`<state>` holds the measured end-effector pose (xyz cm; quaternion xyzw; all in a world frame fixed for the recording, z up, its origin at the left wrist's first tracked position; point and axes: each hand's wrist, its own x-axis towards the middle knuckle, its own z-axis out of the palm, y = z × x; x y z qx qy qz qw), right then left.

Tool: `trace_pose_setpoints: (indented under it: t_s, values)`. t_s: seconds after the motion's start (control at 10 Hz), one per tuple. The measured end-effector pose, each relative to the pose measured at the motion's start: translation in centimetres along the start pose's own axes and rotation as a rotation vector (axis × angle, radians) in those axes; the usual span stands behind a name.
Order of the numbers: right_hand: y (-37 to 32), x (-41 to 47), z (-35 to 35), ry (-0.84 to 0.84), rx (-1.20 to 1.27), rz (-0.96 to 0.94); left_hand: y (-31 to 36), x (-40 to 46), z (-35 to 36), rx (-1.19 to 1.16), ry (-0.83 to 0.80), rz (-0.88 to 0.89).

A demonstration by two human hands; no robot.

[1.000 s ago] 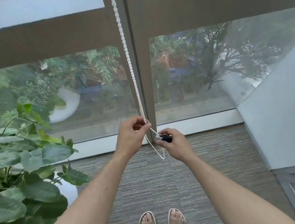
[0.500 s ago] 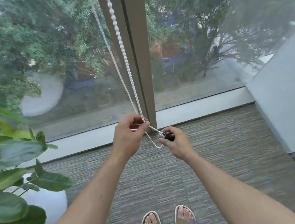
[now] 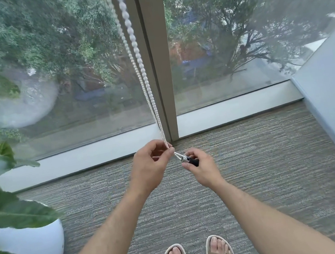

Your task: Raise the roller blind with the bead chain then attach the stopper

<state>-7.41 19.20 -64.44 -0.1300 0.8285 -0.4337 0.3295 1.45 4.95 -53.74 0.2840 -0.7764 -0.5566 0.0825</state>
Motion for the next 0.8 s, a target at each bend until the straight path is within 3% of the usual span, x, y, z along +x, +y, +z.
trace_pose_setpoints:
  t_s: [0.2, 0.4, 0.8]
  values:
    - [3.1, 1.6, 2.7, 0.018, 0.035, 0.044, -3.0, 0.6, 0.5, -0.086, -0.035, -0.001]
    - [4.1, 3.1, 4.0, -0.026, 0.056, 0.081, -5.5, 1.4, 1.4, -0.024, -0.135, 0.010]
    - [2.0, 3.7, 3.9, -0.071, -0.019, 0.041, -5.3, 1.5, 1.4, 0.134, -0.134, 0.177]
